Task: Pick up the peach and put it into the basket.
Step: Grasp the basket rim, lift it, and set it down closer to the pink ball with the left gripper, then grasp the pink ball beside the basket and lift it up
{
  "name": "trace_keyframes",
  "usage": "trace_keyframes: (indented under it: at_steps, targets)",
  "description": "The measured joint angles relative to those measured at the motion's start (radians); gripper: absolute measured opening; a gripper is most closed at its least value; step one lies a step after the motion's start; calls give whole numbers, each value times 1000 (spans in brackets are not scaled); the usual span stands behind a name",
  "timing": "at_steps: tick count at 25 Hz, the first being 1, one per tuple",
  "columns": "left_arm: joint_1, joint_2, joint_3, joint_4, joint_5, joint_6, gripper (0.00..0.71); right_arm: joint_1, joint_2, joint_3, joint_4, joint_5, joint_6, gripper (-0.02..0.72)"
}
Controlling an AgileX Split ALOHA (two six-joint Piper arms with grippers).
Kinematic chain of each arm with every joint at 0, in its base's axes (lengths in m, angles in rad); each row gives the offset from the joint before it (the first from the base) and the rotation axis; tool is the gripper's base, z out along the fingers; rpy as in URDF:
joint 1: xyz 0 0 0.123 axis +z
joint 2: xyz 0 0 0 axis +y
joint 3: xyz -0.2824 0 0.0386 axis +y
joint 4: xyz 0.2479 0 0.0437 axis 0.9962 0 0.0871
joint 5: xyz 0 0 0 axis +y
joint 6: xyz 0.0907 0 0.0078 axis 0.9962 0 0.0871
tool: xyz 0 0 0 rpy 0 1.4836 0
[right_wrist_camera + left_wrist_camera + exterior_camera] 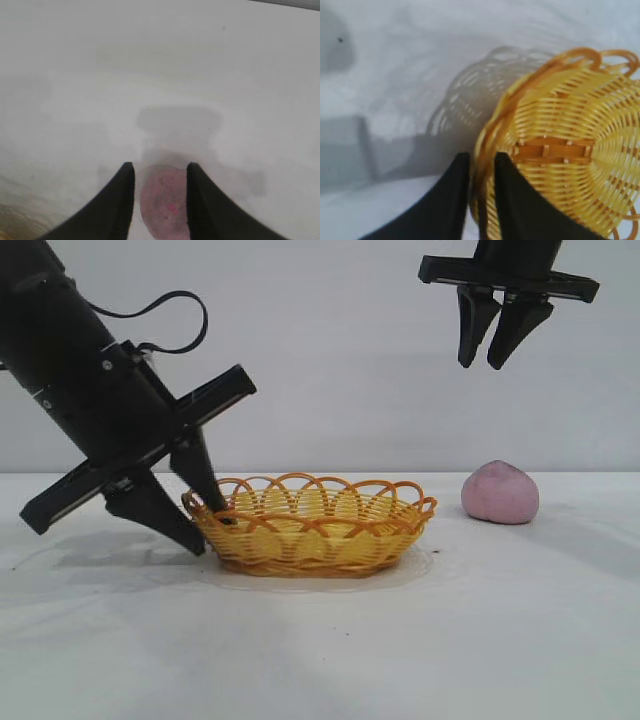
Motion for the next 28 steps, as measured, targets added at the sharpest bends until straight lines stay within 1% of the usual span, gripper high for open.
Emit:
trace_keyframes:
  at_steps: [2,3,6,7,8,9,12,15,16,17,18,19,21,23,24,26,28]
  targets:
    - [0,0,0,10,20,0,392,0,0,0,0,0,-2,251]
    - [2,0,0,17,36,0,419,0,0,0,0,0,-2,251]
    - [26,-18,0,68,70,0,419,0,0,0,0,0,-2,251]
    - [38,-30,2,89,76,-7,460,0,0,0,0,0,-3,251]
    - [53,-48,2,107,83,-14,445,0,0,0,0,-2,-5,251]
    - [68,-70,2,129,91,-26,445,0,0,0,0,-2,-5,251]
    - [134,-139,2,182,116,-35,445,0,0,0,0,-2,-9,251]
    - [219,-200,2,260,122,-31,445,0,0,0,7,-2,-11,251]
    - [241,-211,-2,330,122,-33,445,0,0,0,11,-2,-11,251]
    - [265,-213,-9,433,122,-64,445,0,0,0,18,-2,-11,251]
    - [285,-215,-17,538,122,-121,445,0,0,0,21,-2,-11,251]
    - [298,-215,-19,676,122,-204,445,0,0,0,23,-2,-13,251]
    - [315,-215,-19,934,132,-367,445,0,0,0,32,-2,-15,251]
    - [318,-222,-19,1117,144,-493,445,0,0,0,34,0,-17,251]
    - [318,-232,-19,1193,150,-545,445,0,0,0,36,6,-17,251]
    - [318,-264,-19,1291,167,-619,445,0,0,0,38,15,-17,251]
    - [318,-326,1,1327,172,-657,445,0,0,0,38,24,-17,251]
